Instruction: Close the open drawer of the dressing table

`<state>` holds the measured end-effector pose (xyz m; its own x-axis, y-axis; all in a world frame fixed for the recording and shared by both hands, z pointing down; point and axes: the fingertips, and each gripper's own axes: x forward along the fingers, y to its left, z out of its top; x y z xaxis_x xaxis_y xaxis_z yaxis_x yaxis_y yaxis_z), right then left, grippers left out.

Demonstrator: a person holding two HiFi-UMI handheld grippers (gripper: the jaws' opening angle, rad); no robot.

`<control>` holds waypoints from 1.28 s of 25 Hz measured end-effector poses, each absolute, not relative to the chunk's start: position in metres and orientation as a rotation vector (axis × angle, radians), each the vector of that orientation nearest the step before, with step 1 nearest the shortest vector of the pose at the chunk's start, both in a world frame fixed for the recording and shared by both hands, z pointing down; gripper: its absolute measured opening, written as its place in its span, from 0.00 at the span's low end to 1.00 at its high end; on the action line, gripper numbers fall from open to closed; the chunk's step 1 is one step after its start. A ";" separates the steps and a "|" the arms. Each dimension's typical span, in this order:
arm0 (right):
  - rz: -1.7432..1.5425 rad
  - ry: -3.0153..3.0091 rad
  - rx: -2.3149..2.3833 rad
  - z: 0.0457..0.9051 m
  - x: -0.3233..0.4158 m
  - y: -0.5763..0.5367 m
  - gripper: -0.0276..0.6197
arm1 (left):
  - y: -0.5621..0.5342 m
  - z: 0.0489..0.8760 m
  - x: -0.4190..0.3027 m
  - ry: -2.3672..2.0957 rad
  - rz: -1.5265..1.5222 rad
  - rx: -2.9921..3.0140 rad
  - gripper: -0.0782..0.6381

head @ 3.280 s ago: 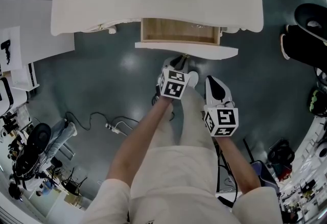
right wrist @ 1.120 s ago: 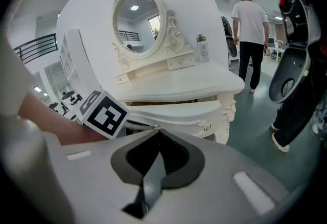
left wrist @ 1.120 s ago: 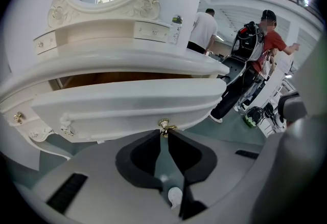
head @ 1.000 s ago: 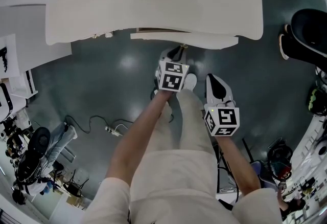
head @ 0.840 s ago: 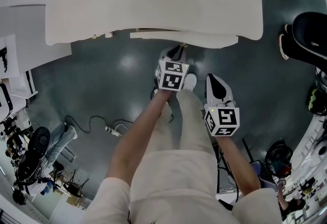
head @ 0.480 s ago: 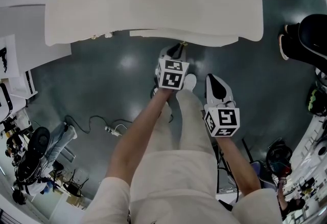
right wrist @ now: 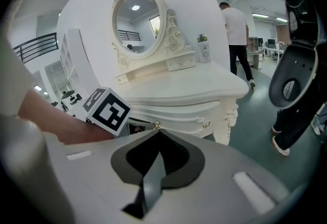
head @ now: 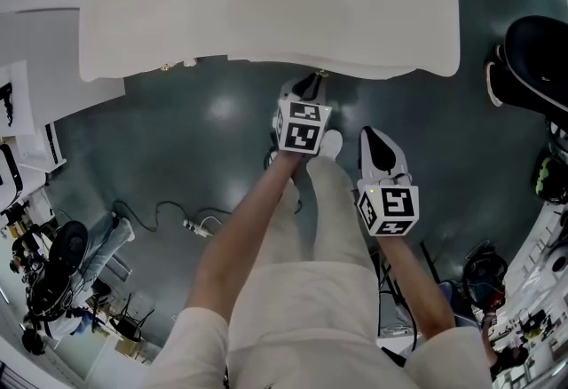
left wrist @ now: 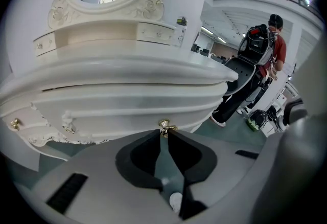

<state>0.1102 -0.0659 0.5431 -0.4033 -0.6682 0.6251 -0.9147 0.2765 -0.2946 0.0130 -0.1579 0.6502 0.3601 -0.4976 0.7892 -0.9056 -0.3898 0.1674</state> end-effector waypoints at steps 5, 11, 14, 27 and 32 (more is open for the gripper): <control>0.888 -2.176 1.428 0.543 0.109 -0.069 0.05 | -0.162 0.650 0.015 -1.225 0.858 2.025 0.18; 0.888 -2.183 1.423 0.542 0.106 -0.073 0.05 | -0.167 0.648 0.015 -1.221 0.860 2.022 0.18; 0.887 -2.183 1.419 0.543 0.106 -0.075 0.05 | -0.171 0.649 0.016 -1.229 0.855 2.034 0.18; 0.897 -2.171 1.435 0.547 0.111 -0.081 0.05 | -0.183 0.651 0.015 -1.236 0.864 2.022 0.18; 0.899 -2.173 1.432 0.547 0.110 -0.085 0.05 | -0.183 0.652 0.014 -1.231 0.865 2.021 0.18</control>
<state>0.1100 -0.0845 0.5466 -0.4044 -0.6668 0.6260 -0.9141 0.2736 -0.2991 0.0136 -0.1825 0.6519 0.3537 -0.5103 0.7839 -0.9103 -0.3804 0.1631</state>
